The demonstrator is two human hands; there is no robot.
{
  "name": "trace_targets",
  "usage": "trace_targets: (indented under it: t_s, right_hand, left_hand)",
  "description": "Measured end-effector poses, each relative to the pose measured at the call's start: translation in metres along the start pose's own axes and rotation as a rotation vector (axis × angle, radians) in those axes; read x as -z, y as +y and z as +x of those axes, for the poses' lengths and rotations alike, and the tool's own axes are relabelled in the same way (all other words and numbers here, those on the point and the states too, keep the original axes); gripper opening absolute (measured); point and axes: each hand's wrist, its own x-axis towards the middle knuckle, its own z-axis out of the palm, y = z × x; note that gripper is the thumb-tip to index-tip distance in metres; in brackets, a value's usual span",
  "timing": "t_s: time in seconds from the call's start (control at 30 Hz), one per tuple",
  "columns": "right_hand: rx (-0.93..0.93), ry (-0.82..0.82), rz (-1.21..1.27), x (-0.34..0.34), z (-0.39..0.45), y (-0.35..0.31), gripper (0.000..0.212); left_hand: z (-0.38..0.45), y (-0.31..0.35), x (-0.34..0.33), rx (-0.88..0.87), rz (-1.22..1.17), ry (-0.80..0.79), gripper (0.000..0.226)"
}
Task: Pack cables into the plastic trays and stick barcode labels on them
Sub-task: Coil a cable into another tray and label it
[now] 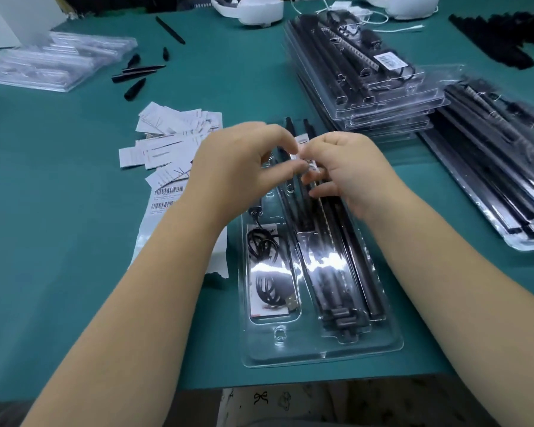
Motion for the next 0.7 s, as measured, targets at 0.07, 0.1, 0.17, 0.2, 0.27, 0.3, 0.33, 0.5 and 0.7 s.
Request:
trace_targets:
  t_s: [0.07, 0.1, 0.17, 0.2, 0.27, 0.3, 0.33, 0.5, 0.7]
  right_hand:
    - [0.089, 0.075, -0.158, 0.002, 0.003, 0.003, 0.015]
    - [0.131, 0.104, -0.182, 0.003, 0.004, 0.004, 0.017]
    - [0.189, 0.145, -0.196, 0.004, 0.006, 0.005, 0.016]
    - [0.202, 0.157, -0.205, 0.005, 0.007, 0.006, 0.015]
    - [0.203, 0.160, -0.208, 0.005, 0.010, 0.007, 0.014]
    - [0.194, 0.160, -0.199, 0.006, 0.011, 0.008, 0.013]
    - [0.184, 0.161, -0.189, 0.005, 0.011, 0.009, 0.013]
    - [0.198, 0.177, -0.134, 0.004, 0.010, 0.008, 0.020]
    - [0.223, 0.151, -0.098, 0.000, 0.001, 0.009, 0.015]
  left_hand:
    - [0.000, -0.004, -0.002, 0.032, 0.004, -0.026, 0.027]
    - [0.000, -0.006, -0.003, 0.048, 0.001, -0.038, 0.028]
    - [0.000, -0.011, -0.005, 0.094, 0.000, -0.068, 0.030]
    - [0.000, -0.014, -0.006, 0.124, 0.007, -0.088, 0.031]
    - [0.000, -0.019, -0.009, 0.187, 0.018, -0.132, 0.033]
    - [0.000, -0.021, -0.009, 0.215, 0.012, -0.149, 0.034]
    - [0.000, -0.023, -0.010, 0.237, 0.002, -0.160, 0.034]
    - [-0.001, -0.030, -0.014, 0.283, -0.036, -0.194, 0.034]
    - [-0.006, -0.042, -0.027, 0.568, 0.010, -0.154, 0.029]
